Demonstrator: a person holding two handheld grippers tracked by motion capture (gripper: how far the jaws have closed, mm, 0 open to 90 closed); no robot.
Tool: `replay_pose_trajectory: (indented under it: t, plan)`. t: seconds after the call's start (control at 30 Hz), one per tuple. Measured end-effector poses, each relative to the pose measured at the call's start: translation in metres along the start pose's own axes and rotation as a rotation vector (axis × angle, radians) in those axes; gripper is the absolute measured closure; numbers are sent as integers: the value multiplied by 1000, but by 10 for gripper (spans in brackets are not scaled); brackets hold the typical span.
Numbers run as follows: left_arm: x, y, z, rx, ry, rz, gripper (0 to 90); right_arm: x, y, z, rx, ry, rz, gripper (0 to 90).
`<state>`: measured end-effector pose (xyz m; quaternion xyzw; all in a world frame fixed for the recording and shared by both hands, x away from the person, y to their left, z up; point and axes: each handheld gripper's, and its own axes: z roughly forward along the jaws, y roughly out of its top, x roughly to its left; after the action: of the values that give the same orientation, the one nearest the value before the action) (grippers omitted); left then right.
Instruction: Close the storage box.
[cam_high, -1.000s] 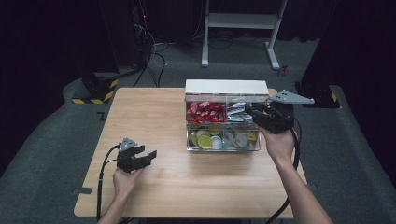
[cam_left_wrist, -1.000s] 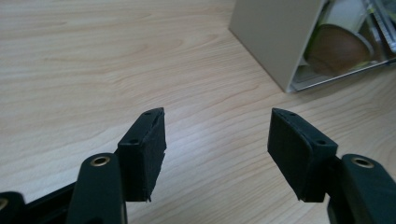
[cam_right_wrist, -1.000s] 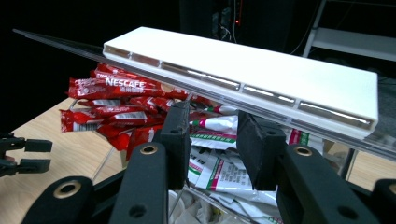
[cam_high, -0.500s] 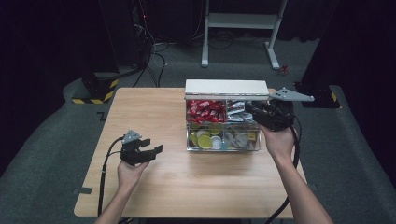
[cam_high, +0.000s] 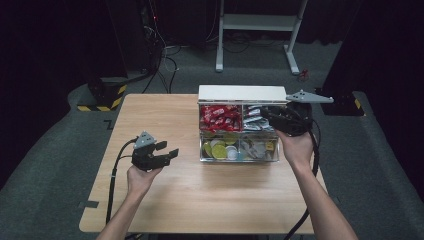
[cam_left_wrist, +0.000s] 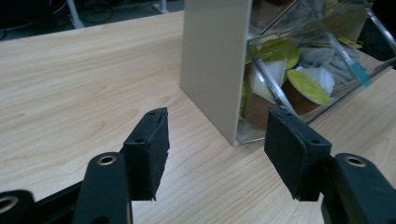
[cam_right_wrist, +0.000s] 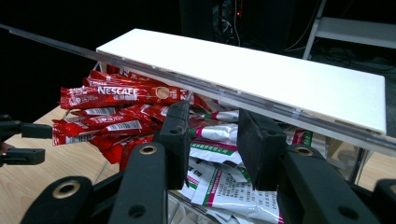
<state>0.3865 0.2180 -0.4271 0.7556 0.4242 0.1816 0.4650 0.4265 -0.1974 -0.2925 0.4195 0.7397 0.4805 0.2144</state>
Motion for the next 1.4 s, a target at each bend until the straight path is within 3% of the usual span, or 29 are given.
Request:
replay_pose_trajectory:
  t: [0.03,0.2,0.3,0.4,0.77,0.87,1.2,1.4]
  plan:
    - [-1,5,1,4,-9,-17,357,-1,1,0,-2,1,-3,646]
    - [-2,14,2,-8,-23,-27,356,-1,4,1,-10,-4,0,645]
    - [-6,20,2,7,-5,13,379,-1,5,2,-20,-3,3,637]
    - [-10,28,2,6,-19,29,383,-2,5,3,-26,-2,7,633]
    - [-18,47,4,-26,-73,16,396,-2,6,4,-25,-2,5,633]
    - [-22,53,3,-35,-77,39,395,-3,7,4,-28,-1,7,633]
    - [-35,76,3,-72,-129,64,447,-3,8,5,-23,-2,-8,651]
    - [-41,88,4,-82,-140,81,457,-4,8,6,-15,-2,-13,666]
